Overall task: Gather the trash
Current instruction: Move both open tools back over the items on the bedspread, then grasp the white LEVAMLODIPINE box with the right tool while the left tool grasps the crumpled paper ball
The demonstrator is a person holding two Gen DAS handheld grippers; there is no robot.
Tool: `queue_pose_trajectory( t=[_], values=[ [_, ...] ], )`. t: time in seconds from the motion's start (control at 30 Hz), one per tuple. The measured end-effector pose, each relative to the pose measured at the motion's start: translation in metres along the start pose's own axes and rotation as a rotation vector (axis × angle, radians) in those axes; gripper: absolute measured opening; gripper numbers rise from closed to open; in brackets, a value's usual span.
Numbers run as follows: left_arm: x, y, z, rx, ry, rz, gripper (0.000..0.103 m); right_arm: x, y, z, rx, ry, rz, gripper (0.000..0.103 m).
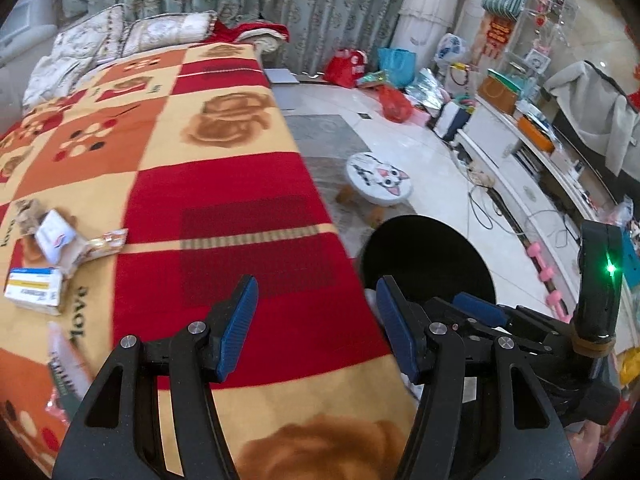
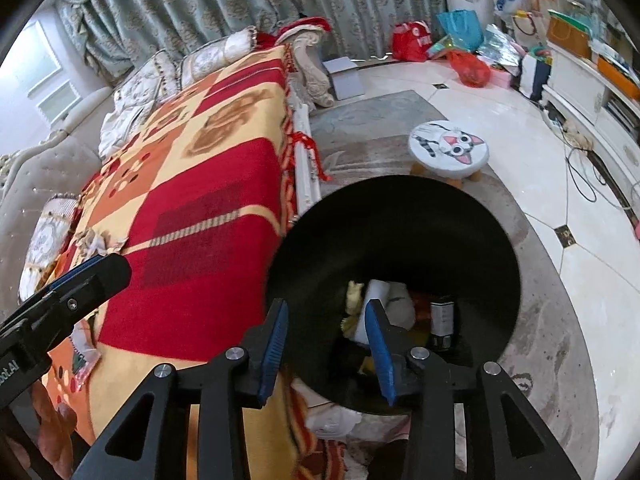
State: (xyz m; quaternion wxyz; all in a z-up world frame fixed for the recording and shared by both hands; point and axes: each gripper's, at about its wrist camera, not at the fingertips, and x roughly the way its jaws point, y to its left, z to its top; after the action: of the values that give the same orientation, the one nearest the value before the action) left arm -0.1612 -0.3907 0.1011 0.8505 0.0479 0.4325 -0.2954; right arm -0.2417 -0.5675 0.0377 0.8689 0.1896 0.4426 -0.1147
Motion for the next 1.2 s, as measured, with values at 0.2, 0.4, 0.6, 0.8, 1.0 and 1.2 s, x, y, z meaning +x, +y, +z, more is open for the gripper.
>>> queue_pose_trajectory(
  t=[0.2, 0.4, 0.6, 0.8, 1.0, 1.2],
  values=[
    [-0.017, 0.037, -0.005, -0.038, -0.004, 0.052, 0.06, 0.007, 0.04, -0.002, -0.064, 0.023, 0.037, 0.039],
    [-0.037, 0.086, -0.012, -0.091, -0.015, 0.111, 0.06, 0.021, 0.086, -0.004, -0.139, 0.056, 0.085, 0.041],
    [-0.05, 0.147, -0.019, -0.166, -0.011, 0.187, 0.06, 0.035, 0.134, -0.003, -0.213, 0.087, 0.146, 0.046],
    [-0.06, 0.216, -0.027, -0.26, -0.004, 0.252, 0.06, 0.056, 0.191, 0.005, -0.319, 0.128, 0.221, 0.052],
    [-0.063, 0.272, -0.028, -0.316, 0.003, 0.319, 0.06, 0.091, 0.264, 0.023, -0.467, 0.173, 0.294, 0.053],
    [-0.055, 0.32, -0.022, -0.369, 0.014, 0.332, 0.06, 0.129, 0.325, 0.043, -0.585, 0.209, 0.32, 0.06]
  ],
)
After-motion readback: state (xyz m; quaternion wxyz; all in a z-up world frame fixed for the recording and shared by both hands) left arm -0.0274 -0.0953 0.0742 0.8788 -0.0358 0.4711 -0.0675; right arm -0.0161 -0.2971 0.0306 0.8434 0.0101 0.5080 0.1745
